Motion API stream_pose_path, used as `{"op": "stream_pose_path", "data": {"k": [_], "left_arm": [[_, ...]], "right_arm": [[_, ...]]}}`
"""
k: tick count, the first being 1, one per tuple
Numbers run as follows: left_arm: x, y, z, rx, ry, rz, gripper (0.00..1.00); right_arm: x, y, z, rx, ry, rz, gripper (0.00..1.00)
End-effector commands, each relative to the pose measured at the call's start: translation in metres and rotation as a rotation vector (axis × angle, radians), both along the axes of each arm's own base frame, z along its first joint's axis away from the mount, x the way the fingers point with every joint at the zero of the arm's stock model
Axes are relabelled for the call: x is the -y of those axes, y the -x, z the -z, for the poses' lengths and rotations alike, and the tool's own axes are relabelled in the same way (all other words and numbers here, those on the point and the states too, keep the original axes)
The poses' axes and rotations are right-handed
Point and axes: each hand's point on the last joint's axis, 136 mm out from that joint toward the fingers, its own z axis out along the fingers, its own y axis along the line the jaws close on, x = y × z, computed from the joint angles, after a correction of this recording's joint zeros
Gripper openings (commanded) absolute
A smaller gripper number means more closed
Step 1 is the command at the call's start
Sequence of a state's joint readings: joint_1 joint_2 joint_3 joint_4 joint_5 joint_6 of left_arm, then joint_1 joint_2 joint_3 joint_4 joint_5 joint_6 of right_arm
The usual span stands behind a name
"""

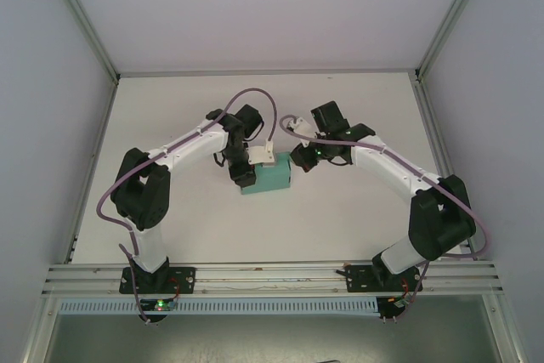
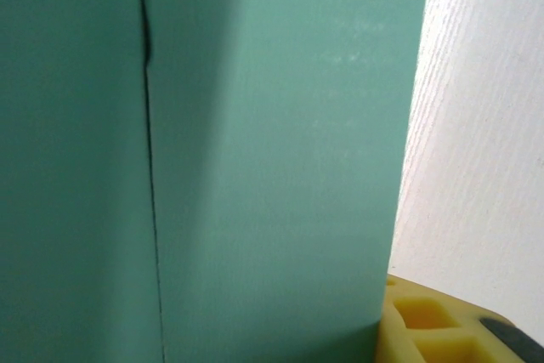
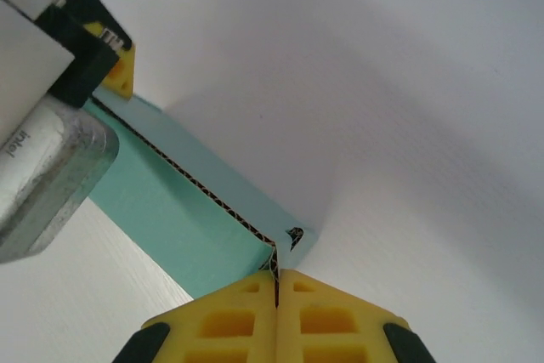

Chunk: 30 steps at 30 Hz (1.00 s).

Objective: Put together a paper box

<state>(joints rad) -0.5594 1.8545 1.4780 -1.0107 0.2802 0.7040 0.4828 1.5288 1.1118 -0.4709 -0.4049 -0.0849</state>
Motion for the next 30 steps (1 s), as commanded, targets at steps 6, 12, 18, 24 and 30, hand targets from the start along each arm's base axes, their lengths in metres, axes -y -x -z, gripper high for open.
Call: {"op": "stream_pose_path", "data": {"k": [6,12,18,24,30], "left_arm": [[0.016,-0.011,-0.006,0.009,0.068,-0.045,0.43],[0.014,-0.014,-0.002,0.015,0.052,-0.056,0.43],[0.015,-0.014,-0.003,0.023,0.059,-0.050,0.44],[0.015,-0.017,-0.002,0.031,0.051,-0.063,0.46],[0.019,-0.020,-0.009,0.042,0.079,-0.069,0.49]], "right_arm": [[-0.035,0.006,-0.015,-0.091,-0.256,0.290,0.00],[-0.028,0.016,0.002,-0.076,-0.213,0.342,0.00],[-0.021,0.034,0.039,-0.017,-0.094,0.246,0.00],[-0.013,0.047,0.065,0.038,-0.010,0.216,0.00],[-0.007,0.051,0.083,0.078,0.054,0.226,0.00]]}}
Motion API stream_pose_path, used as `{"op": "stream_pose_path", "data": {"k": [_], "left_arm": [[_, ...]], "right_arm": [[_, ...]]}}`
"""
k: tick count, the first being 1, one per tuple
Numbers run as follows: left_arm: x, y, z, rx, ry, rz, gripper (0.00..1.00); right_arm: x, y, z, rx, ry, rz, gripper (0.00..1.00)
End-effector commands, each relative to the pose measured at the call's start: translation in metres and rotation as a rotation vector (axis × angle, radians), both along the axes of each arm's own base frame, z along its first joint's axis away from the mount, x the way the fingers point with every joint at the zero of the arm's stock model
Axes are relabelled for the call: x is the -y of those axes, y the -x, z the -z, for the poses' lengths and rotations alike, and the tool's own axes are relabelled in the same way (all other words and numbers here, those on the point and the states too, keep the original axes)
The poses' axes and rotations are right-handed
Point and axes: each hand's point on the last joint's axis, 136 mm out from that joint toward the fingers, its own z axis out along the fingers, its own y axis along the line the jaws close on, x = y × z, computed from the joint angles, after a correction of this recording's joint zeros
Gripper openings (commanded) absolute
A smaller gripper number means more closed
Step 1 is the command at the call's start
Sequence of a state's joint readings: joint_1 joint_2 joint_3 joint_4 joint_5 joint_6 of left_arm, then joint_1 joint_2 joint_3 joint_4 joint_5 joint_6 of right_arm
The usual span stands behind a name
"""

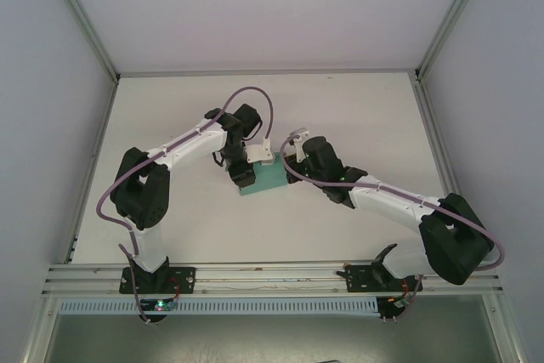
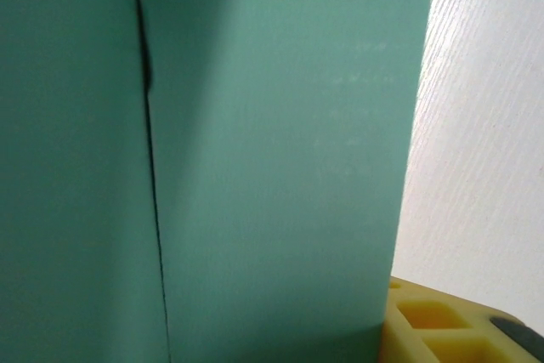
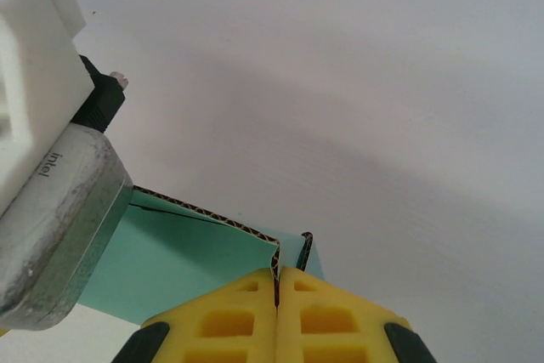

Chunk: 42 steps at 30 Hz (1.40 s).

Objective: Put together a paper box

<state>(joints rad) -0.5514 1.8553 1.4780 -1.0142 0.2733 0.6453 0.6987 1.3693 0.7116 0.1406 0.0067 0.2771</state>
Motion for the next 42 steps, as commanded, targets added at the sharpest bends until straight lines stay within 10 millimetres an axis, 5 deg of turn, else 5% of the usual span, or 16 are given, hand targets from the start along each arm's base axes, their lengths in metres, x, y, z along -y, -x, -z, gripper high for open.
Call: {"op": "stream_pose_path", "data": {"k": [1,5,16,27,37,42], "left_arm": [[0.023,-0.019,-0.009,0.062,0.085,-0.008,0.49],[0.022,-0.020,-0.011,0.068,0.081,-0.015,0.52],[0.019,-0.027,-0.015,0.101,0.068,-0.060,0.58],[0.019,-0.024,-0.006,0.082,0.060,-0.064,0.52],[0.023,-0.031,-0.018,0.113,0.088,-0.080,0.62],[0.025,-0.030,-0.034,0.139,0.129,-0.086,0.82]], "right_arm": [[0.009,0.047,0.074,-0.206,0.163,-0.089,0.00],[0.011,0.051,0.084,-0.224,0.160,-0.067,0.00],[0.011,0.037,0.068,-0.169,0.183,0.012,0.00],[0.008,0.039,0.093,-0.183,0.269,-0.018,0.00],[-0.002,0.027,0.056,-0.165,0.220,0.014,0.00],[-0.003,0.022,0.037,-0.199,0.220,0.058,0.00]]}}
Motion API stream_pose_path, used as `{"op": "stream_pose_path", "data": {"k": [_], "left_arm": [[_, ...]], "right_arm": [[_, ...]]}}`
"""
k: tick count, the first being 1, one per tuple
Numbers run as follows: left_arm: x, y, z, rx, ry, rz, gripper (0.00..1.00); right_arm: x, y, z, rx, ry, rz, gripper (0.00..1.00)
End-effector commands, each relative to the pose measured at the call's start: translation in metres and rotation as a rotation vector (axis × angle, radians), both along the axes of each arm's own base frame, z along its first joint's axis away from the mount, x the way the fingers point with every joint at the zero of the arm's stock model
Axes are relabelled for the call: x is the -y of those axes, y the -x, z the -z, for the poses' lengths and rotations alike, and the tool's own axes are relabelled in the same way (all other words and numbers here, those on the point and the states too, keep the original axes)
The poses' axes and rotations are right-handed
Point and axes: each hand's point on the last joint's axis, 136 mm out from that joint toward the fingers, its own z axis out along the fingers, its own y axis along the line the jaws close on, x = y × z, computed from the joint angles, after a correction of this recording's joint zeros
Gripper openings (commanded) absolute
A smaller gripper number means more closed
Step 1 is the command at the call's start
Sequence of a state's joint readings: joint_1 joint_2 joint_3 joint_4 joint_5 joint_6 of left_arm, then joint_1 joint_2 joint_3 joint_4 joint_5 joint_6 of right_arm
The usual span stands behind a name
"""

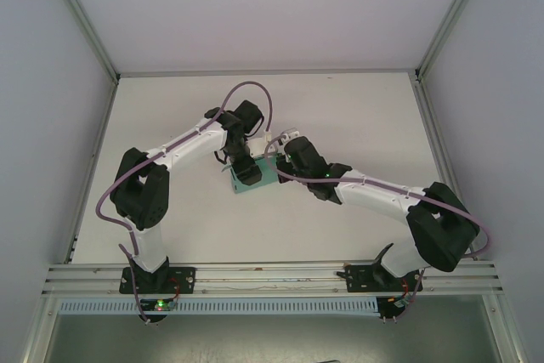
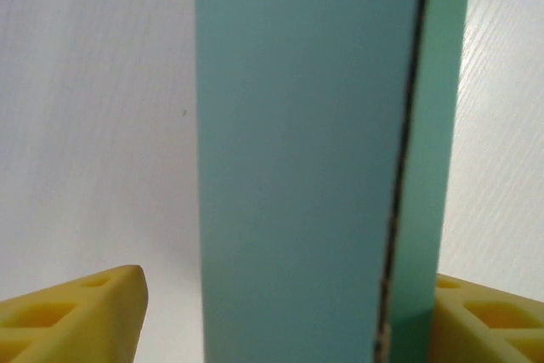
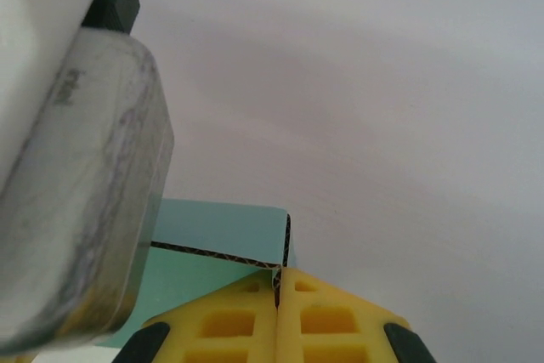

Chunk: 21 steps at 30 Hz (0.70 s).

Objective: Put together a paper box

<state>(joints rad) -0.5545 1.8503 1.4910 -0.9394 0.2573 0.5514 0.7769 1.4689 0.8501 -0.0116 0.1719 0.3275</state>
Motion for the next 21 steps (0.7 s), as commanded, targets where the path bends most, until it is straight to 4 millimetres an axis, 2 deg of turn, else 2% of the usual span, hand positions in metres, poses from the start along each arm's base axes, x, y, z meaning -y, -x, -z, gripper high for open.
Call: {"op": "stream_pose_path", "data": {"k": [1,2,6,10,13,15,18,21], "left_arm": [[0.015,-0.009,-0.031,0.091,0.102,0.001,0.97],[0.016,-0.009,-0.035,0.100,0.113,-0.004,1.00],[0.014,-0.008,-0.050,0.144,0.151,-0.038,1.00],[0.005,-0.010,-0.062,0.189,0.154,-0.145,1.00],[-0.013,-0.015,-0.065,0.225,0.110,-0.301,1.00],[-0.035,-0.018,-0.065,0.247,0.042,-0.461,1.00],[-0.057,-0.005,-0.062,0.235,-0.002,-0.597,0.94],[-0.073,0.004,-0.061,0.268,-0.007,-0.677,0.94]], "right_arm": [[0.007,0.028,0.028,-0.183,0.093,-0.008,0.00],[0.007,0.028,0.028,-0.203,0.092,0.006,0.00],[0.011,0.027,0.029,-0.265,0.127,0.065,0.00],[0.011,0.025,0.027,-0.270,0.148,0.087,0.00],[0.011,0.024,0.027,-0.272,0.164,0.100,0.00],[0.011,0.022,0.026,-0.272,0.174,0.106,0.00],[0.008,0.021,0.031,-0.293,0.200,0.100,0.00],[0.010,0.020,0.035,-0.305,0.241,0.110,0.00]]}}
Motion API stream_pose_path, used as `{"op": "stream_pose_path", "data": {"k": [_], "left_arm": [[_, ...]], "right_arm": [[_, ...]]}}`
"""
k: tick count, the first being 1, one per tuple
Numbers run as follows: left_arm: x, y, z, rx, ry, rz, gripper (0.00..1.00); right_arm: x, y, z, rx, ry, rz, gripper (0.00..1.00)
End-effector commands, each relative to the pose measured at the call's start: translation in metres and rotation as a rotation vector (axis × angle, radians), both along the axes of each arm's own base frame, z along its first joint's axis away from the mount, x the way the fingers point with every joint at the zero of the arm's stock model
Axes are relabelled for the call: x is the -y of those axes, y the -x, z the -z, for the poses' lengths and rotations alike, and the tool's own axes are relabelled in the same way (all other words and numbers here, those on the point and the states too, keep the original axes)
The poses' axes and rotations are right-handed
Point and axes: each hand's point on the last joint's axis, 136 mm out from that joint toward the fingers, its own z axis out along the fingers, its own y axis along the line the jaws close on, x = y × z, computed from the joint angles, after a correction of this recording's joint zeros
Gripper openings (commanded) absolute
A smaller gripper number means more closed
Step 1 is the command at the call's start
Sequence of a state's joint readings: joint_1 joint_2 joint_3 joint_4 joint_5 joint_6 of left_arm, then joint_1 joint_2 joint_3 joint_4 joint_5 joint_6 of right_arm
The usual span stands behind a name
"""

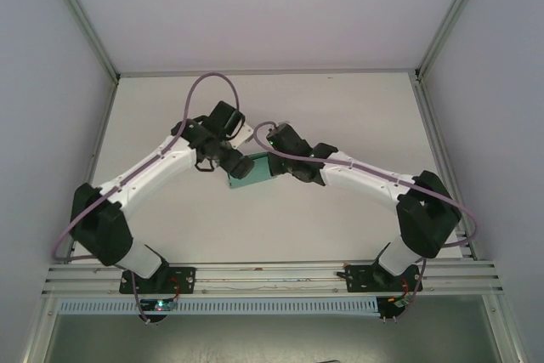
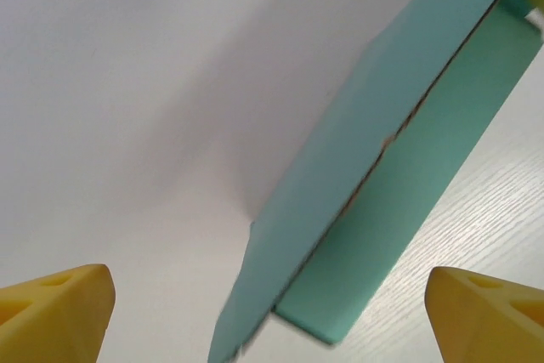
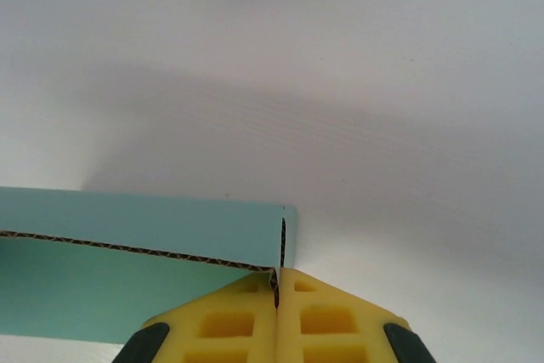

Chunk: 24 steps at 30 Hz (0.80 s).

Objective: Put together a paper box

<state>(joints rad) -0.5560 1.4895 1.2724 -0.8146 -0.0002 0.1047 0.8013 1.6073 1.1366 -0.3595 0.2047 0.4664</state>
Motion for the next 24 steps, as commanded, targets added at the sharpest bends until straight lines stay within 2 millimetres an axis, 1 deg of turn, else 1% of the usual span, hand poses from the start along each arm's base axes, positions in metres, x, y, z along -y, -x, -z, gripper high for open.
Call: {"op": "stream_pose_path", "data": {"k": [1,2,5,6,10,11,13,14,17,18,20,22,24], "left_arm": [[-0.026,0.003,-0.002,0.047,-0.018,-0.203,0.94],[-0.029,0.004,-0.004,0.059,-0.013,-0.219,0.93],[-0.028,0.004,-0.002,0.092,0.010,-0.213,0.89],[-0.029,0.001,0.000,0.102,0.003,-0.209,0.84],[-0.023,-0.006,0.001,0.090,-0.010,-0.188,0.71],[-0.023,-0.009,0.002,0.092,-0.018,-0.189,0.64],[-0.020,-0.011,0.004,0.085,-0.014,-0.175,0.59],[-0.018,-0.011,0.005,0.077,-0.005,-0.166,0.49],[-0.017,-0.009,0.008,0.051,0.001,-0.173,0.30],[-0.017,-0.008,0.009,0.047,0.003,-0.174,0.28],[-0.016,-0.007,0.010,0.043,0.016,-0.185,0.11],[-0.014,-0.004,0.010,0.024,0.040,-0.196,0.02],[-0.011,-0.004,0.009,0.009,0.070,-0.224,0.02]], "right_arm": [[0.023,0.026,0.040,-0.140,0.170,0.006,0.00],[0.023,0.026,0.040,-0.138,0.175,0.009,0.00],[0.021,0.026,0.041,-0.140,0.179,0.000,0.00],[0.020,0.026,0.041,-0.141,0.182,-0.006,0.00],[0.018,0.026,0.042,-0.147,0.195,-0.018,0.00],[0.018,0.027,0.041,-0.146,0.195,-0.021,0.00],[0.019,0.027,0.042,-0.147,0.200,-0.020,0.00],[0.019,0.027,0.042,-0.149,0.202,-0.020,0.00],[0.020,0.027,0.043,-0.152,0.206,-0.015,0.00],[0.020,0.027,0.042,-0.152,0.208,-0.015,0.00],[0.020,0.027,0.043,-0.154,0.209,-0.015,0.00],[0.020,0.026,0.042,-0.155,0.210,-0.013,0.00],[0.020,0.026,0.041,-0.153,0.210,-0.008,0.00]]}}
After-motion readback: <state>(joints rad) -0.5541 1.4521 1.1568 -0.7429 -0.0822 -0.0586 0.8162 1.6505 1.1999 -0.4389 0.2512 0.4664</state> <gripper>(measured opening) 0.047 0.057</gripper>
